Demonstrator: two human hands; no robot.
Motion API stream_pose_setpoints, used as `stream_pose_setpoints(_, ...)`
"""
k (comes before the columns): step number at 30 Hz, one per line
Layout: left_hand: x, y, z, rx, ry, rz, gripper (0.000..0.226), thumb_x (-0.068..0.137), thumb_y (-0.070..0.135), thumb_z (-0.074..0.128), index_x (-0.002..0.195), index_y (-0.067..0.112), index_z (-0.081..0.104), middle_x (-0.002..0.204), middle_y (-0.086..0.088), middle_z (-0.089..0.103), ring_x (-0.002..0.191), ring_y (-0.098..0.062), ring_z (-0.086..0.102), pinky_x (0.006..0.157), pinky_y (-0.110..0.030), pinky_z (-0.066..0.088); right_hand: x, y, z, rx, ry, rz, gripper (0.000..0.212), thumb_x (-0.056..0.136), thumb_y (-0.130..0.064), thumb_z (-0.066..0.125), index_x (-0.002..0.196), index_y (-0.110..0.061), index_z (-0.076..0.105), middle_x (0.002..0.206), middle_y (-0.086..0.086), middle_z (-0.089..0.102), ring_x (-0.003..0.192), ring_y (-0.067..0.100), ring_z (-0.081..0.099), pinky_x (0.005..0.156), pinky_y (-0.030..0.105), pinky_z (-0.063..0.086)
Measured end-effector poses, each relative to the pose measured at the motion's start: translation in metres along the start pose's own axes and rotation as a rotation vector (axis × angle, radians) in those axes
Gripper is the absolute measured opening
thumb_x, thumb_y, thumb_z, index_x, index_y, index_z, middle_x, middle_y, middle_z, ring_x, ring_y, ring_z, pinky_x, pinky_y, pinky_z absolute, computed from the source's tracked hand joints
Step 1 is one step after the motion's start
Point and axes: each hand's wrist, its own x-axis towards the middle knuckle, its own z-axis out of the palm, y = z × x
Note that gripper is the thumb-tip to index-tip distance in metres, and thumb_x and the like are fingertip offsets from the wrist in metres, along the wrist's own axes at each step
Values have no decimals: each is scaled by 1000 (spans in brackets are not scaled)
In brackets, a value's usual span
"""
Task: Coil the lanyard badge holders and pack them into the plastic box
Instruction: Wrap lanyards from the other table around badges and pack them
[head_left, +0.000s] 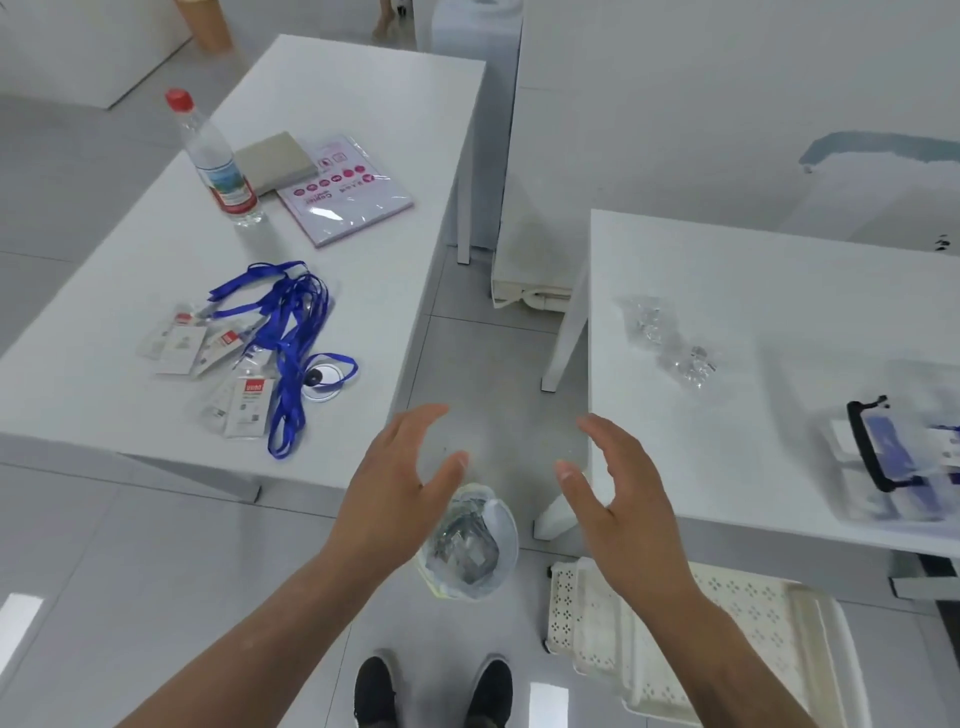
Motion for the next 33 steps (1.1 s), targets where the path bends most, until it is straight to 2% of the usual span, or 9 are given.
stream_pose_setpoints(6, 16, -44, -43, -13, 54, -10, 47, 94, 39, 58, 138, 36, 45, 127, 25, 44, 122, -5, 48, 105, -37, 45, 17, -33, 59, -22, -37, -32, 46, 94, -51, 50, 137, -40, 42, 142, -23, 42, 134, 2, 38, 110, 38, 38)
stream_pose_setpoints(13, 47, -129, -119, -7, 53, -31, 45, 93, 32, 61, 136, 34, 48, 128, 22, 48, 121, -6, 50, 102, -32, 45, 40, -96, 171, -43, -72, -7, 40, 94, -46, 54, 133, -40, 46, 134, -25, 45, 125, -1, 41, 106, 30, 39)
stream_pose_setpoints(18, 76, -199, -172, 67, 31, -107, 46, 92, 31, 62, 135, 36, 48, 130, 16, 53, 108, -5, 54, 90, -28, 49, 53, -141, 252, -29, -116, 86, 28, 93, -41, 59, 120, -41, 59, 117, -30, 55, 112, -2, 50, 98, 27, 44)
stream_pose_setpoints(21, 95, -234, -187, 132, -5, -197, 49, 92, 37, 62, 138, 35, 46, 135, 13, 53, 107, -7, 57, 89, -28, 51, 66, -165, 295, -75, -220, 112, 25, 92, -37, 59, 117, -39, 61, 111, -26, 60, 101, -2, 56, 91, 27, 49)
stream_pose_setpoints(25, 119, -259, -186, 174, -60, -271, 56, 90, 41, 65, 141, 30, 44, 137, 9, 54, 113, -12, 59, 91, -31, 53, 101, -182, 342, -245, -345, 75, 34, 94, -38, 59, 128, -38, 55, 122, -17, 57, 99, 3, 57, 88, 18, 48)
stream_pose_setpoints(29, 134, -277, -174, 237, -93, -262, 62, 85, 47, 67, 139, 29, 44, 133, 8, 52, 112, -13, 58, 87, -32, 55, 138, -187, 375, -373, -386, 8, 50, 89, -35, 62, 136, -38, 45, 137, -15, 48, 107, 8, 59, 86, 28, 53)
stream_pose_setpoints(33, 137, -287, -168, 277, -106, -233, 60, 83, 45, 70, 134, 30, 44, 129, 9, 48, 109, -12, 54, 82, -29, 54, 158, -182, 389, -481, -388, 4, 75, 83, -38, 69, 147, -33, 29, 150, -12, 32, 116, 13, 56, 80, 29, 52)
